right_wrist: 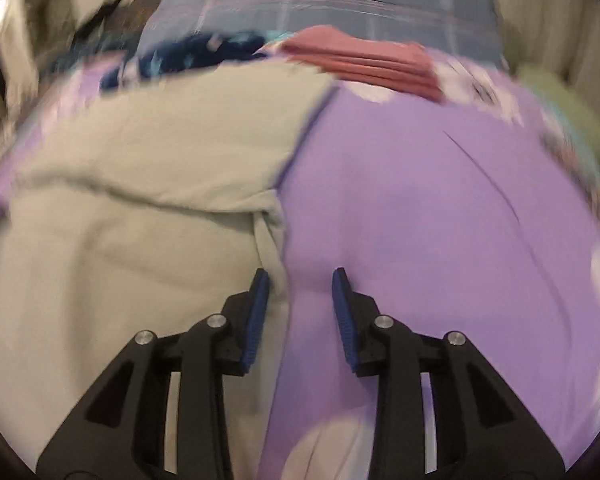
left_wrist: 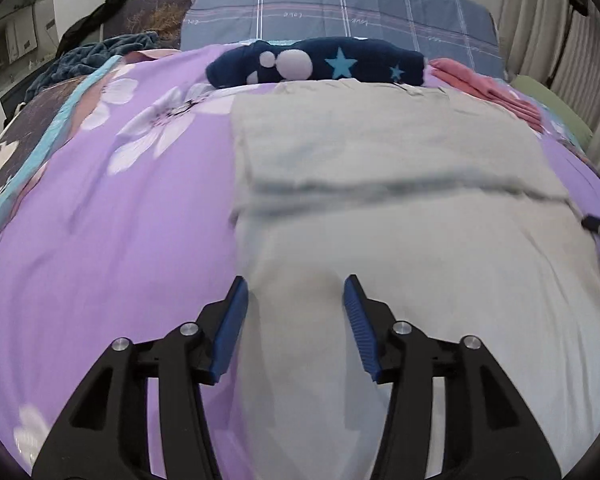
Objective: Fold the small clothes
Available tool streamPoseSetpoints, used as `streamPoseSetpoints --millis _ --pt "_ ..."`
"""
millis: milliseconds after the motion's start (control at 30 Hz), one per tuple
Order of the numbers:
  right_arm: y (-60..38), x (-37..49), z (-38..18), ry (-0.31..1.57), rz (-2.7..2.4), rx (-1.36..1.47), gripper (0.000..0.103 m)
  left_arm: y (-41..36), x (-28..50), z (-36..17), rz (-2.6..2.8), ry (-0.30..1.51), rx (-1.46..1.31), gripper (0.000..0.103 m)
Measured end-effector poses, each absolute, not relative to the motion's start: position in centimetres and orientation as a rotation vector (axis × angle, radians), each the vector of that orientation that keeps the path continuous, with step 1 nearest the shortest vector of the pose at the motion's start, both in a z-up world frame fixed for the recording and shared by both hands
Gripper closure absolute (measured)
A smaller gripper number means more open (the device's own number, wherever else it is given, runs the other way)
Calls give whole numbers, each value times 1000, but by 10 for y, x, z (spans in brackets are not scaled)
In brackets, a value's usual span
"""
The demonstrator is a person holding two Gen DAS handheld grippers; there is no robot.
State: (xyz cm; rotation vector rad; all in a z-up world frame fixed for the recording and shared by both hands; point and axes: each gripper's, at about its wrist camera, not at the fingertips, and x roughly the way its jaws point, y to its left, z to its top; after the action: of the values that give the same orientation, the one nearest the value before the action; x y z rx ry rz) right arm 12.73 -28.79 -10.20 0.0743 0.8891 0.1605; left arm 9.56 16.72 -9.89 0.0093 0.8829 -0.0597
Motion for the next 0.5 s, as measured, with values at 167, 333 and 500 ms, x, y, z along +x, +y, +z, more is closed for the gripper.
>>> streamPoseSetpoints --millis 167,333,500 --pt "-303 81 -102 928 283 199 65 177 29 -105 -129 921 -4 43" --pt "-301 5 -118 975 376 317 65 183 -9 -107 -211 912 -91 52" --pt "-311 -49 -121 989 423 387 65 183 -48 -111 -308 908 -124 71"
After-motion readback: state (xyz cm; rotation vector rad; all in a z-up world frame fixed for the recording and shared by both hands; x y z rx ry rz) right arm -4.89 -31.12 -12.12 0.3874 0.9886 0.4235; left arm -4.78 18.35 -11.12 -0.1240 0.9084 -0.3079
